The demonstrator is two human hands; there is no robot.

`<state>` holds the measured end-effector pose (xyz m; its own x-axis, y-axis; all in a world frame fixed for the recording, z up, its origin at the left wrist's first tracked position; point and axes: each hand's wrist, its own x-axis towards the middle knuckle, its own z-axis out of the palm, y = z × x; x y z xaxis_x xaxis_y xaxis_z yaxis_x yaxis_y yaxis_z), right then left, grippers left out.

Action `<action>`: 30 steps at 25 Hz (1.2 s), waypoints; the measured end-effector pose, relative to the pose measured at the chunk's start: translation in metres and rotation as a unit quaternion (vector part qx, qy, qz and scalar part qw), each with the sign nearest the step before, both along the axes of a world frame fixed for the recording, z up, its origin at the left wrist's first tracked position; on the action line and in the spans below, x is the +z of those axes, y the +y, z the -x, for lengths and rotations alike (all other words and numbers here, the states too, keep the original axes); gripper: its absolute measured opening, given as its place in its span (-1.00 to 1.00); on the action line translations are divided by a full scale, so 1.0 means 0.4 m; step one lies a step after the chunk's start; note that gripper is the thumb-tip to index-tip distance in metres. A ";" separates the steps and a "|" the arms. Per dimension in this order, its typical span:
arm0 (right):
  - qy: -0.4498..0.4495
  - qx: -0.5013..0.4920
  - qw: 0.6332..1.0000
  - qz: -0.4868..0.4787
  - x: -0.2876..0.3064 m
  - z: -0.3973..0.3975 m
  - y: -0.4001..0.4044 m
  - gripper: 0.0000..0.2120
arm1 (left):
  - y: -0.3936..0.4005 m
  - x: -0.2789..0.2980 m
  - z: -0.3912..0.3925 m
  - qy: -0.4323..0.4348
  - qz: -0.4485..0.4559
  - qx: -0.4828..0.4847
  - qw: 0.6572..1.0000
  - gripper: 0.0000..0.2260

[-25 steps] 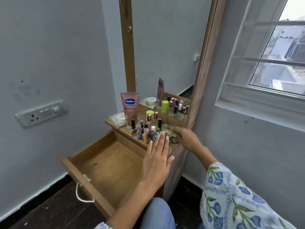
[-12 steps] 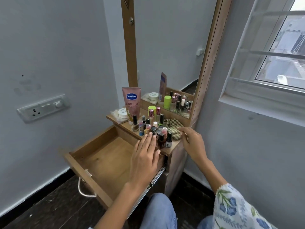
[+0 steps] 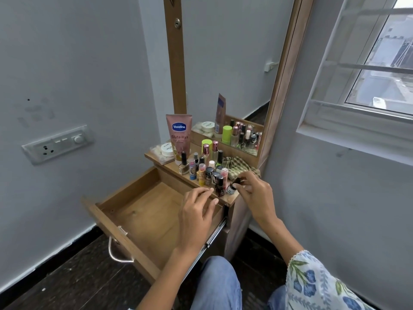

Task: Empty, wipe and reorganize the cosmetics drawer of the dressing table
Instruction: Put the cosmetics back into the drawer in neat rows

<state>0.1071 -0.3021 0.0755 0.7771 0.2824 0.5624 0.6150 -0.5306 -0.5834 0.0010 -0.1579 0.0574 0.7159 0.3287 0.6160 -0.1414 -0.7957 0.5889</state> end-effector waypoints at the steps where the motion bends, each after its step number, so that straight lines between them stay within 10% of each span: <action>1: 0.013 0.007 1.000 -0.027 0.000 0.009 -0.005 -0.81 | 0.001 0.003 0.000 -0.001 0.020 -0.014 1.000 -0.73; 9: 0.100 0.171 0.970 -0.142 0.006 0.109 0.078 -0.82 | 0.050 0.023 0.007 0.008 0.100 -0.092 0.991 -0.70; 17: -0.061 -0.076 0.992 0.080 -0.004 0.072 0.117 -0.74 | 0.162 -0.013 -0.036 0.078 0.201 -0.032 0.976 -0.73; 30: 0.051 0.047 0.997 0.015 -0.037 0.120 0.136 -0.84 | 0.213 -0.109 -0.112 0.175 0.231 -0.023 0.957 -0.79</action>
